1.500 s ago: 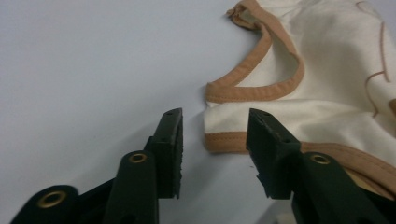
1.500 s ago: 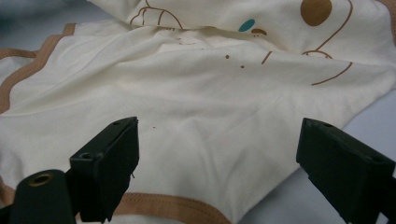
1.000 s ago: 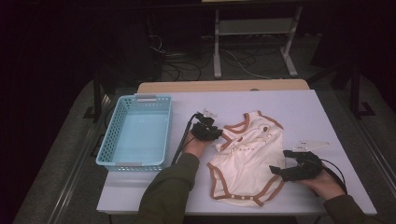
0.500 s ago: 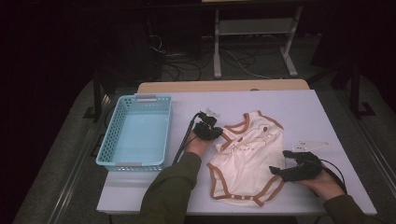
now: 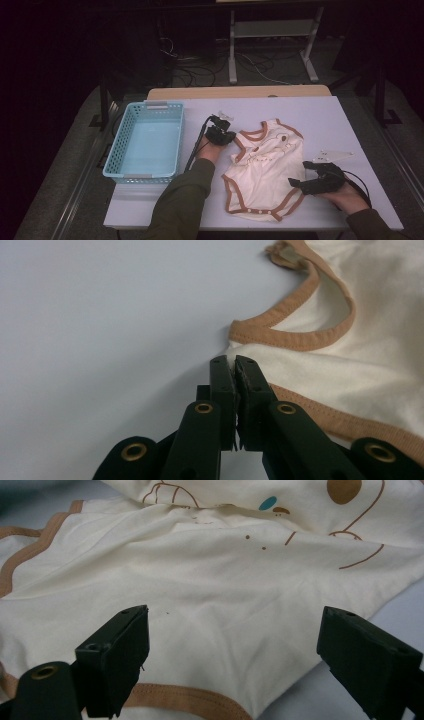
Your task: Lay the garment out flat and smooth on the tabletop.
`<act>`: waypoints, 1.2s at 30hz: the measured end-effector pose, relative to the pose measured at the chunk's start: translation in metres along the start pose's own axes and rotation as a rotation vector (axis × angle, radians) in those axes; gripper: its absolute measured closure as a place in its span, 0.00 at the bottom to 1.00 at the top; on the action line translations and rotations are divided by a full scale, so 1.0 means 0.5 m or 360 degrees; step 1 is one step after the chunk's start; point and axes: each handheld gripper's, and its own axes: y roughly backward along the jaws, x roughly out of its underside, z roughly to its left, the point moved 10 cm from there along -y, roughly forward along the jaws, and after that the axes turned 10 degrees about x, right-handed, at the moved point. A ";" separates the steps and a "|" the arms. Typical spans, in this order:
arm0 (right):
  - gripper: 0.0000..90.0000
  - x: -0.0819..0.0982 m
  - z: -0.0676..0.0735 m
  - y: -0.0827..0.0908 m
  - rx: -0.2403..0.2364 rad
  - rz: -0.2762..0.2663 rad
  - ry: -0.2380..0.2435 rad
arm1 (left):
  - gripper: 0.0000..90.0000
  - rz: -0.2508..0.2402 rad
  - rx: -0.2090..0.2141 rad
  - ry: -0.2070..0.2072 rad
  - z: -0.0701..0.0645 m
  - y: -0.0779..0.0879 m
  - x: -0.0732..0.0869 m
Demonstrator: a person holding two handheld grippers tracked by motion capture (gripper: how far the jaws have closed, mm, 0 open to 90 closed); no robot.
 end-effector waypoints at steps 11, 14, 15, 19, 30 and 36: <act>0.15 0.000 -0.001 0.001 -0.0007 -0.0005 0.0000 | 0.96 0.0002 -0.0062 -0.0016 0.047 -0.023 -0.041; 0.15 0.000 -0.002 0.001 -0.0010 -0.0006 -0.0001 | 0.96 -0.0006 -0.0077 -0.0020 0.054 -0.034 -0.055; 0.15 0.000 -0.002 0.001 -0.0010 -0.0008 -0.0003 | 0.96 -0.0005 -0.0084 -0.0032 0.058 -0.037 -0.060; 0.15 0.001 -0.003 0.000 -0.0010 -0.0006 -0.0005 | 0.96 -0.0020 -0.0093 -0.0025 0.067 -0.049 -0.081; 0.15 0.002 -0.003 -0.001 -0.0019 -0.0005 -0.0004 | 0.95 -0.0034 -0.0080 -0.0004 0.074 -0.084 -0.099; 0.15 0.002 -0.004 -0.001 -0.0017 -0.0007 -0.0007 | 0.82 -0.0055 -0.0054 0.0023 0.068 -0.073 -0.099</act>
